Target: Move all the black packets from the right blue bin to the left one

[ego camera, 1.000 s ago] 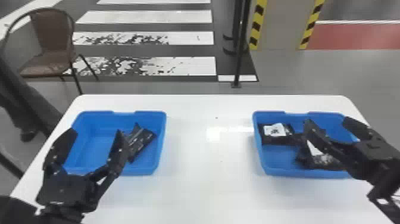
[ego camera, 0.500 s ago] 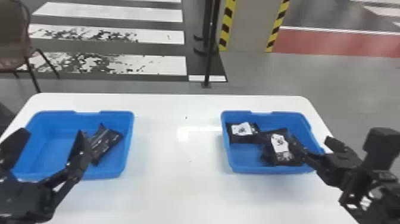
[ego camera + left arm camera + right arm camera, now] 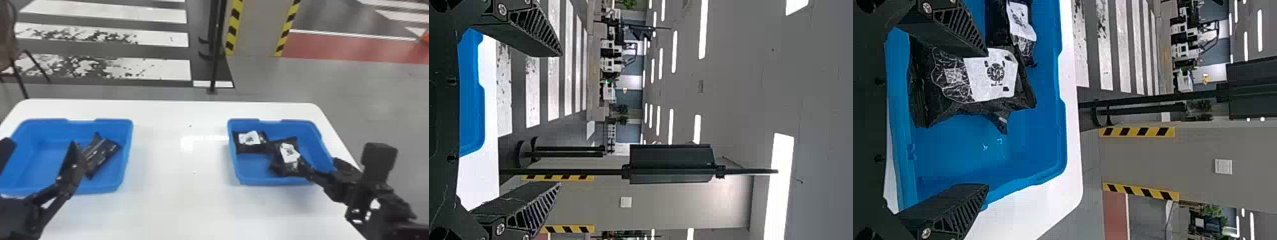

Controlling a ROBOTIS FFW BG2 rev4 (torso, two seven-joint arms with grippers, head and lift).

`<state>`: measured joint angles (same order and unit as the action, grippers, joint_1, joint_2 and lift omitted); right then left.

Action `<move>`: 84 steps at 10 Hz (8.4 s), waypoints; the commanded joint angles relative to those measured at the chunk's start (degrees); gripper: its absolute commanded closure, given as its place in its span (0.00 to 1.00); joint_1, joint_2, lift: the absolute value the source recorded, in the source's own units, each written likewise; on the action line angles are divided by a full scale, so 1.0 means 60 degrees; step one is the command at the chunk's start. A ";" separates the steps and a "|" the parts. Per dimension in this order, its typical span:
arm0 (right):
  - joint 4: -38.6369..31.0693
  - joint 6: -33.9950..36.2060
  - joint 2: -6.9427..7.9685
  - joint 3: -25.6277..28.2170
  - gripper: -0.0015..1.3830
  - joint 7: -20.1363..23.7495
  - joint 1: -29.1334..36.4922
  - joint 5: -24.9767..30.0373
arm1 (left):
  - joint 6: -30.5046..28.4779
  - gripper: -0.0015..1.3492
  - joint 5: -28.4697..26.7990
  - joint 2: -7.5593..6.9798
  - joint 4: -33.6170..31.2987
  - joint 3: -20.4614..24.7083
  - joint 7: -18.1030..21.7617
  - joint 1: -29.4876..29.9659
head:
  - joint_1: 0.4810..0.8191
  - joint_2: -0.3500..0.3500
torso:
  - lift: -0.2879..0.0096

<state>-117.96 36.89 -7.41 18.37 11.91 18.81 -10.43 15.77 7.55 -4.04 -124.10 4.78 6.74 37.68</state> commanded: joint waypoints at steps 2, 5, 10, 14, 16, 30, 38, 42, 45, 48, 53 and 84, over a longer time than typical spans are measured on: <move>0.0711 -0.0079 -0.0039 -0.0187 0.06 0.0197 -0.0488 0.0005 | 0.0021 0.09 -0.0077 0.0000 0.0000 0.0004 0.0004 -0.0024 | 0.63 0.28 | 0.50; 0.0875 -0.0079 -0.0083 -0.0434 0.07 0.0197 -0.0840 0.0386 | 0.0068 0.09 -0.0077 0.0000 0.0000 0.0023 0.0004 -0.0024 | 0.63 0.31 | 0.50; 0.1531 0.0015 -0.0185 -0.0682 0.09 0.0241 -0.1285 0.0271 | 0.0092 0.09 -0.0192 -0.0015 0.0000 -0.0034 0.0004 -0.0070 | 0.63 0.31 | 0.50; 0.1625 0.0108 -0.0185 -0.0872 0.10 0.0314 -0.1285 0.0233 | 0.0092 0.10 -0.0211 -0.0030 0.0000 -0.0053 0.0018 -0.0094 | 0.63 0.34 | 0.50; 0.1672 0.0272 -0.0215 -0.0853 0.12 0.0314 -0.1308 0.0195 | 0.0115 0.10 -0.0249 -0.0044 0.0000 -0.0091 0.0018 -0.0117 | 0.63 0.34 | 0.50; 0.0664 -0.1204 -0.0434 -0.1882 0.64 0.1442 -0.1472 -0.2604 | 0.0185 0.11 -0.0249 -0.0030 0.0024 -0.0072 -0.0011 -0.0141 | 0.63 0.47 | 0.50; 0.2820 -0.2493 -0.1211 -0.6414 0.64 0.4372 -0.3535 -0.5080 | -0.2018 0.11 0.3445 -0.0235 -0.0492 -0.1101 0.0985 -0.0820 | 0.63 0.89 | 0.50; 0.2984 -0.2493 -0.1284 -0.7271 0.64 0.4357 -0.3863 -0.5442 | -0.3072 0.11 0.3655 -0.0352 -0.0539 -0.1291 0.1307 -0.1078 | 0.63 0.89 | 0.50; 0.3148 -0.2493 -0.1313 -0.7956 0.64 0.4313 -0.4050 -0.5803 | -0.3377 0.11 0.3541 -0.0366 -0.0539 -0.1310 0.1249 -0.1102 | 0.63 0.92 | 0.50; 0.3242 -0.2564 -0.1343 -0.7994 0.64 0.4299 -0.4050 -0.5956 | -0.4760 0.85 0.3712 -0.0440 -0.0867 -0.1405 0.0897 -0.1102 | 0.63 0.94 | 0.50; 0.3359 -0.2962 -0.1328 -0.7975 0.35 0.4284 -0.4027 -0.6165 | -0.4408 0.90 0.3712 -0.0425 -0.0867 -0.1348 0.0883 -0.0961 | 0.63 0.92 | 0.50; -0.0297 0.0718 -0.0449 -0.1539 0.08 0.0739 -0.0980 -0.1652 | 0.0232 0.11 0.0989 0.0014 -0.0281 -0.0130 -0.0069 0.0070 | 0.63 0.55 | 0.50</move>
<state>-120.98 41.20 -10.09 9.11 16.34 13.54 -20.59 17.18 13.49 -3.95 -125.78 4.06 6.32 38.20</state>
